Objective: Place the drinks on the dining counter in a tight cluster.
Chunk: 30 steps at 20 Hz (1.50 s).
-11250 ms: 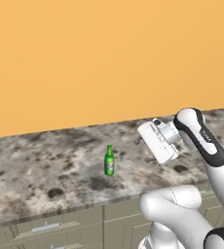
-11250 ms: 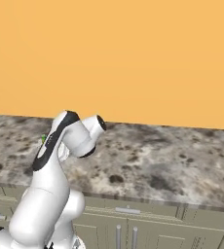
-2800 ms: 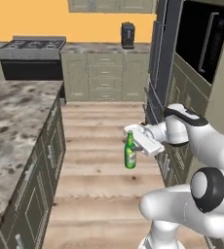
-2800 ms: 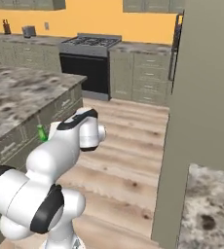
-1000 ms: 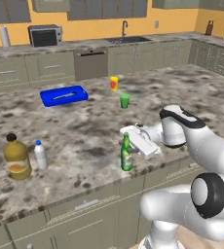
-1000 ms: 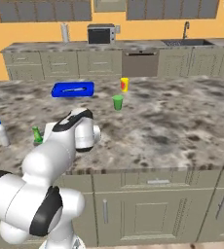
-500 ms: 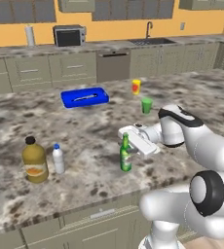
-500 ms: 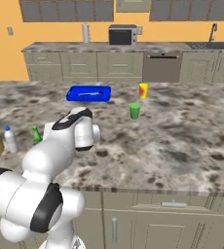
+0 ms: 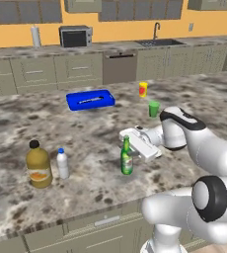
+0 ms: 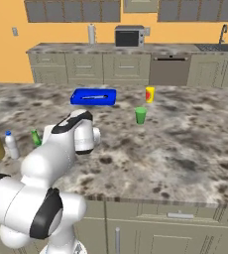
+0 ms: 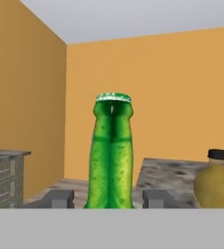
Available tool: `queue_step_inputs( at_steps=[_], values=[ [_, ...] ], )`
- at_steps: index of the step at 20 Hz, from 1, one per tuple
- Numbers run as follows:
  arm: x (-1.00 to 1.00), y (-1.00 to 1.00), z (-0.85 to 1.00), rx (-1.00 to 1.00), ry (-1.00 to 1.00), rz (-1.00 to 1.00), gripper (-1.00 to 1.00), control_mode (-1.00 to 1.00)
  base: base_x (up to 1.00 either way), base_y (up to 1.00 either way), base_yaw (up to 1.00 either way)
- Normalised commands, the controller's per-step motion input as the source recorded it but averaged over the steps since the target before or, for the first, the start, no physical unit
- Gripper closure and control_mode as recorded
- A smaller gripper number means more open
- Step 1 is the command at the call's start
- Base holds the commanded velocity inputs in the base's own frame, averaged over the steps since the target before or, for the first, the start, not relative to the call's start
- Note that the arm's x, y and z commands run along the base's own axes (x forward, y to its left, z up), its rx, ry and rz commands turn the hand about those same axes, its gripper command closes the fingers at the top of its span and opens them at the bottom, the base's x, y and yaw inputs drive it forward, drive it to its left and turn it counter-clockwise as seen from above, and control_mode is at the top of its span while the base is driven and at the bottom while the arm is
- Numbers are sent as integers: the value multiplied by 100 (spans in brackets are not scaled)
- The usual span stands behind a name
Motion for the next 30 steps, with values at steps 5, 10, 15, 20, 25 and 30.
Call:
queue_step_inputs(
  at_steps=[5, 10, 15, 20, 25, 30],
  values=[
    [11, 0, 0, 0, 2, 7, 100, -100, 3, 0, 4],
    [37, 10, 0, 3, 5, 21, 100, -100, 0, 0, 0],
    [33, 31, 0, 5, 0, 24, 100, -100, 0, 0, 0],
    [14, 40, 0, 1, 0, 10, 100, -100, 0, 0, 0],
    [0, 34, 0, 0, 0, 0, 100, -100, 0, 0, 0],
    [1, 32, -3, 2, 0, 0, 100, -100, 0, 0, 0]
  ],
)
